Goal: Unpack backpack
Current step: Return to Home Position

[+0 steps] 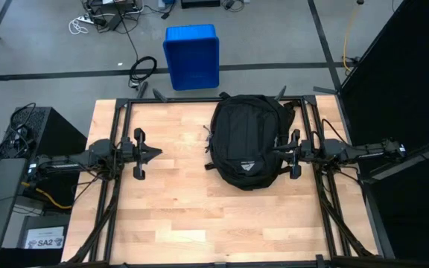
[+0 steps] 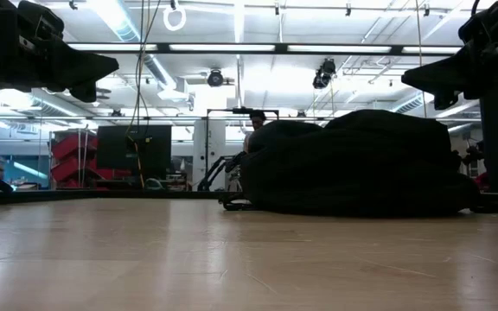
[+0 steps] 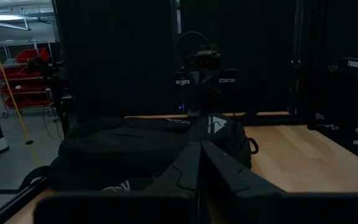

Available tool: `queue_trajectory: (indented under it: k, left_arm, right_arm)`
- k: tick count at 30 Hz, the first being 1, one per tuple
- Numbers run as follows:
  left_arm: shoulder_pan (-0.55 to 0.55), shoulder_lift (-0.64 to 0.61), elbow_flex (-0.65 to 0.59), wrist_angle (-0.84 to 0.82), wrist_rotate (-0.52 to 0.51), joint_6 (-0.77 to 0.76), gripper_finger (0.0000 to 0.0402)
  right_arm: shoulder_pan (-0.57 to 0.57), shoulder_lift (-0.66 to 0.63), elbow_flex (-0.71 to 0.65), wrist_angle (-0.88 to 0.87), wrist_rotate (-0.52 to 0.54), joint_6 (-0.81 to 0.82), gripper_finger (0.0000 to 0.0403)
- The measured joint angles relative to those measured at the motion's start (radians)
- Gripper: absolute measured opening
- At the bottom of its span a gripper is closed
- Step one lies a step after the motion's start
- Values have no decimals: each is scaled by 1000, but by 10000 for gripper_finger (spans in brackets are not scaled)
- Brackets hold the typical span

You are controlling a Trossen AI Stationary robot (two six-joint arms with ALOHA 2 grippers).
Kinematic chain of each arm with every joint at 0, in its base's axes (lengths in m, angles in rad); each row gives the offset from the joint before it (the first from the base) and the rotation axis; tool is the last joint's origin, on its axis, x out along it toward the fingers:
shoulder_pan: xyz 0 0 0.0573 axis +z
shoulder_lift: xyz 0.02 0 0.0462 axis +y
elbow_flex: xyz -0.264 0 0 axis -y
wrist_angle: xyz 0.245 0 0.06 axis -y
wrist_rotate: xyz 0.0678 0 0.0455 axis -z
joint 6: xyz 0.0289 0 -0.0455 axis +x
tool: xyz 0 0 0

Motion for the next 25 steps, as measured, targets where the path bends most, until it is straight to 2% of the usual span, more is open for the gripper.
queue_trajectory:
  k: [11,25]
  left_arm:
    - [0,0,0,0,0,0,0]
    - [0,0,0,0,0,0,0]
  right_arm:
    - [0,0,0,0,0,0,25]
    - [0,0,0,0,0,0,41]
